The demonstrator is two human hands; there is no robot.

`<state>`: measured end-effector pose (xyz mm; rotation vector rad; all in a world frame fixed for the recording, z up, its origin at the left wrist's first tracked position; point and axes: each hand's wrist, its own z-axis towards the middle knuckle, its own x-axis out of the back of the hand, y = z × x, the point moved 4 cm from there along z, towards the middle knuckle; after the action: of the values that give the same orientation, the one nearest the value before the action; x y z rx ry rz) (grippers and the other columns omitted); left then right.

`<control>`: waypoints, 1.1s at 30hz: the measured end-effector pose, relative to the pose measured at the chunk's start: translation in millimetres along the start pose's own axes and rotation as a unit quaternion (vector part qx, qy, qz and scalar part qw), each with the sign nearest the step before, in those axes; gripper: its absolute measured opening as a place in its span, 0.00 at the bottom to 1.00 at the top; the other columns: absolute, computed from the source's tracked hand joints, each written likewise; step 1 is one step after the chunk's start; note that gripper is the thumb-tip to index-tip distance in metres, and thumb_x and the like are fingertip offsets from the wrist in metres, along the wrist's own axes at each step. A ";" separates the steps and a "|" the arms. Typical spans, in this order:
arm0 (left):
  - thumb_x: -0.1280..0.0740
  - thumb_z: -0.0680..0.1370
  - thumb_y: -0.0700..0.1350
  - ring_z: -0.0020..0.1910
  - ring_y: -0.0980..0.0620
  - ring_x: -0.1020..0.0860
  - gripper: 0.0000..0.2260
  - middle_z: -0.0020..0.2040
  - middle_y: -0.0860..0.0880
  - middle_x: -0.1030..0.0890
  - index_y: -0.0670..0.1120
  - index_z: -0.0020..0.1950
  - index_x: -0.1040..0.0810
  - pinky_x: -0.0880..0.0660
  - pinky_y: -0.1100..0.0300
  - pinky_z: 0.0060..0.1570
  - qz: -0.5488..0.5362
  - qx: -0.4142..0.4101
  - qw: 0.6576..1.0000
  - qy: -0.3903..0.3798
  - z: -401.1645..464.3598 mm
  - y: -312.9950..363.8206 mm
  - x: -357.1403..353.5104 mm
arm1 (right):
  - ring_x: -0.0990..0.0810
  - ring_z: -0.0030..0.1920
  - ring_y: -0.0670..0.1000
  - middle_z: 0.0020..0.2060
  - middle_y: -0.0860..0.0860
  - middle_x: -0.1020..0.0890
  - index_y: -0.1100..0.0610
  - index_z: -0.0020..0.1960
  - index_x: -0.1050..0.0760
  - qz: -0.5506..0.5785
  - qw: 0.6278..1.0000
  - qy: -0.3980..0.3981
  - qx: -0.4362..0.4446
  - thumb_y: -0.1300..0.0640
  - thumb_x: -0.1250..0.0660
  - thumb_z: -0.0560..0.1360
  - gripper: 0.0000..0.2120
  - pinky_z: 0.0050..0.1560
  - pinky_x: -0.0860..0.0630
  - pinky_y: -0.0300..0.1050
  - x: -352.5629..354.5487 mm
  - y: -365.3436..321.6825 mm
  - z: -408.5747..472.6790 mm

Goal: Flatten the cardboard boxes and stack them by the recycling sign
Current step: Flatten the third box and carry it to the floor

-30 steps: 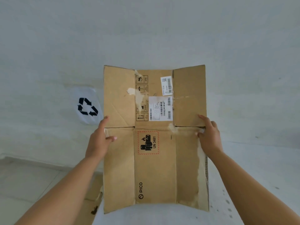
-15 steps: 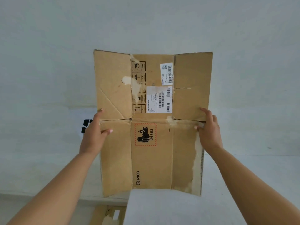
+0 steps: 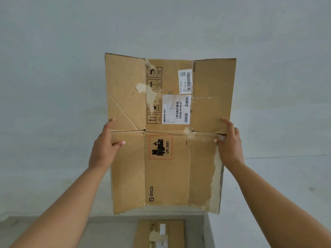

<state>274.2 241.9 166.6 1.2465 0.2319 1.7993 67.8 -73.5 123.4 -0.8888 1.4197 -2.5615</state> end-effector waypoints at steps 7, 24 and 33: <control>0.26 0.71 0.43 0.64 0.40 0.28 0.36 0.65 0.40 0.26 0.57 0.73 0.42 0.29 0.46 0.61 -0.019 0.027 0.999 -0.022 10.8 -81.1 6.4 | 0.29 0.52 0.50 0.61 0.53 0.31 0.45 0.72 0.43 -0.023 0.998 -0.044 -0.035 0.69 0.39 0.76 0.32 0.51 0.31 0.46 -69.7 -12.3 -26.0; 0.27 0.72 0.41 0.66 0.44 0.29 0.36 0.69 0.43 0.29 0.54 0.74 0.42 0.31 0.49 0.61 0.028 0.170 0.969 -0.180 -96.2 -281.9 -90.7 | 0.30 0.52 0.48 0.65 0.54 0.31 0.46 0.73 0.43 -0.110 0.954 -0.192 -0.203 0.69 0.38 0.75 0.32 0.50 0.30 0.45 -222.1 103.8 -147.5; 0.28 0.73 0.43 0.62 0.47 0.26 0.36 0.68 0.46 0.29 0.56 0.74 0.44 0.28 0.49 0.59 0.055 0.214 0.935 -0.278 -175.1 -395.6 -179.8 | 0.23 0.49 0.46 0.58 0.50 0.27 0.41 0.65 0.34 -0.094 0.918 -0.240 -0.303 0.60 0.41 0.80 0.19 0.48 0.26 0.43 -309.7 227.1 -233.8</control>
<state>368.5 388.4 -268.3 2.0605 0.2387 1.4482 156.4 77.7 -290.5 -1.6606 2.0387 -1.7840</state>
